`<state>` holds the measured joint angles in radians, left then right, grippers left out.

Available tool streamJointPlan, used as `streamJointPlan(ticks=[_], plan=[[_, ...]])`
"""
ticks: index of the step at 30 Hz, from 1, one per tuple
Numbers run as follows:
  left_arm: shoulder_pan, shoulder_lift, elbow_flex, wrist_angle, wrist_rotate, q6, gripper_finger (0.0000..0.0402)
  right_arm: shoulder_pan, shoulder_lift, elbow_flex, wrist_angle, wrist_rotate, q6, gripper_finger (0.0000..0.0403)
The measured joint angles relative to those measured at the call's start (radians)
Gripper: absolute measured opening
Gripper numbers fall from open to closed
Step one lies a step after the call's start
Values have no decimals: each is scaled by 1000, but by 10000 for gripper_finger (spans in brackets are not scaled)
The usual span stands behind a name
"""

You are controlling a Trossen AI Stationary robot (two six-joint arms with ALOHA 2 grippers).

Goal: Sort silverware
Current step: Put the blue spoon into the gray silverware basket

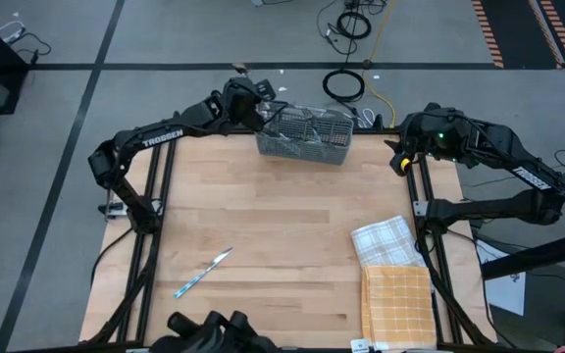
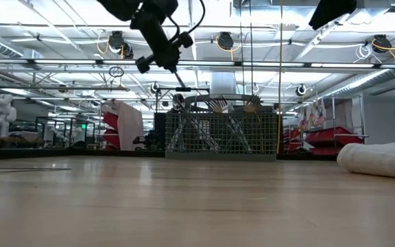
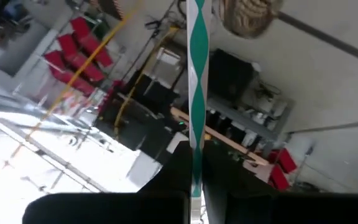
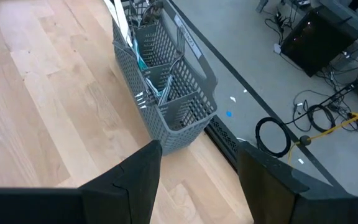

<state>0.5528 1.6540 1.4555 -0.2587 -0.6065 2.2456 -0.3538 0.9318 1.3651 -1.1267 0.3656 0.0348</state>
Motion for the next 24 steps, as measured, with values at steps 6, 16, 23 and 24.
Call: streamJointPlan(ticks=[6, 16, 23, 24], plan=[[60, -1, -124, 162, 28, 56, 16, 0, 0, 0, 26, 0, 3, 199], [70, -1, -293, 312, 67, 75, 16, 0, 0, 0, 63, -4, -1, 199], [60, 0, -394, 390, 108, 78, 16, 0, 0, 0, 65, -3, 9, 199], [57, -1, -402, 395, 114, 92, 15, 0, 0, 0, 67, -4, 9, 199]])
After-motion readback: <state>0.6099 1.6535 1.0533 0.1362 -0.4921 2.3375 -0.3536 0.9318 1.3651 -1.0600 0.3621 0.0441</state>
